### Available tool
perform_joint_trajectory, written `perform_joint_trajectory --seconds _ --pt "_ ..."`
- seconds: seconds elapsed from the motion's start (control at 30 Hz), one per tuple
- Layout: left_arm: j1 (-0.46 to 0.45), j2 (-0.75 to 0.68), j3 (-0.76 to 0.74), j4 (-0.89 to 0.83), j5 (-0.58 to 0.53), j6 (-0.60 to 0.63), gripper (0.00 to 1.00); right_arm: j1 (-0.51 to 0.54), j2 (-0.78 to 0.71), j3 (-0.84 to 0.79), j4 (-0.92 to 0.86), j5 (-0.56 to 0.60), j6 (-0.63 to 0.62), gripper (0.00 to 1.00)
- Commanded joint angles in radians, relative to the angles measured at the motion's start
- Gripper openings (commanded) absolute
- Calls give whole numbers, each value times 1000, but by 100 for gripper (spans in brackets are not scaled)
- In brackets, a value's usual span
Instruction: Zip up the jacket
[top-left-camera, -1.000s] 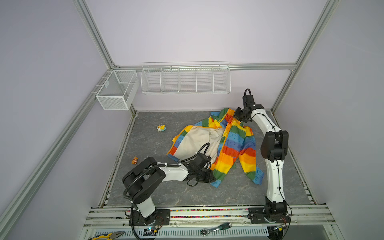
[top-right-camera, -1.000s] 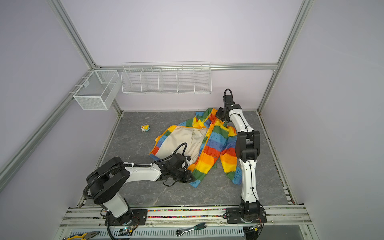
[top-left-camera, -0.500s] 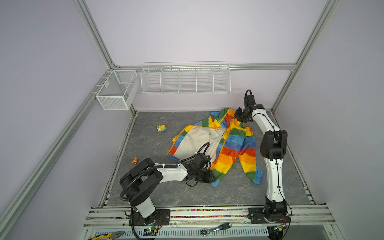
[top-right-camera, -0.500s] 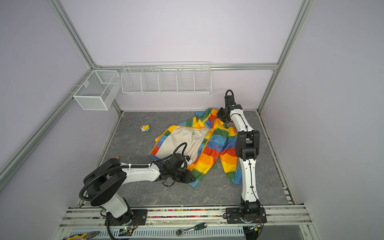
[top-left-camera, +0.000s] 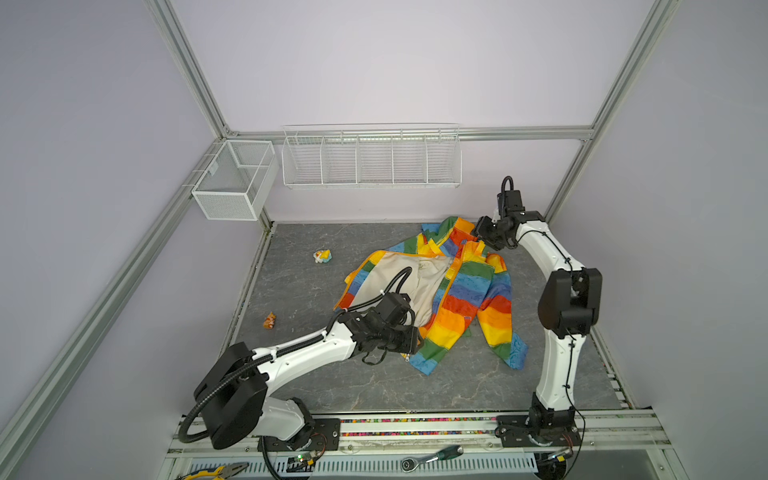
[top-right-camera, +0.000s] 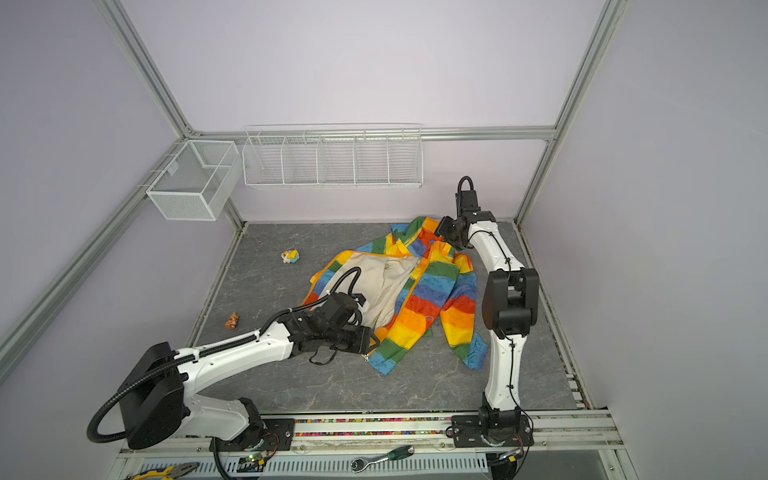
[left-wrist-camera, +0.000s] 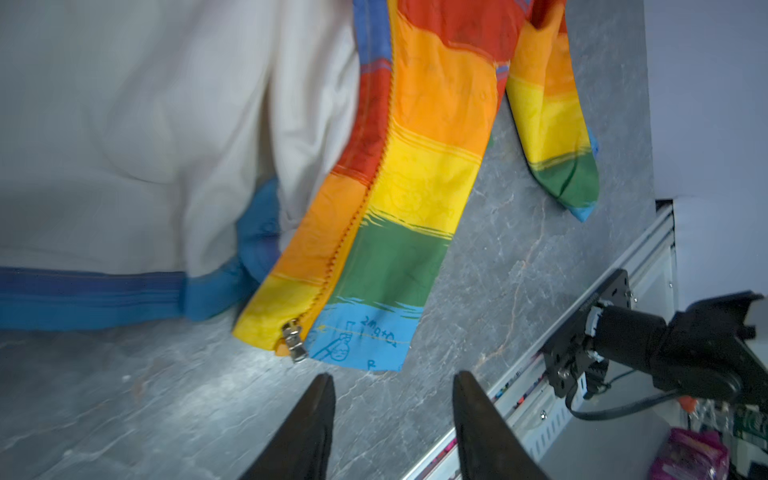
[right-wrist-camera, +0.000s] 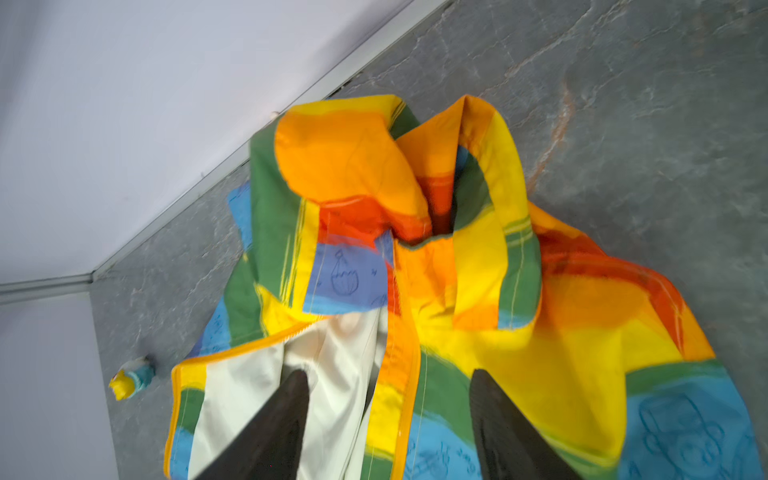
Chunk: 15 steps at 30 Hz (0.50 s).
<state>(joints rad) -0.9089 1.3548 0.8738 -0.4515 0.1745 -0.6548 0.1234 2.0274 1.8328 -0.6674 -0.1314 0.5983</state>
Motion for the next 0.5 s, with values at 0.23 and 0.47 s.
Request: perform_joint_trajectory --seconds 0.23,0.47 --pt "392 -320 -120 -207 -323 -92 59 304 -366 -567 51 84 -62 61" --pt "698 -338 -195 -124 -138 -38 65 412 -446 -773 96 90 -11 61"
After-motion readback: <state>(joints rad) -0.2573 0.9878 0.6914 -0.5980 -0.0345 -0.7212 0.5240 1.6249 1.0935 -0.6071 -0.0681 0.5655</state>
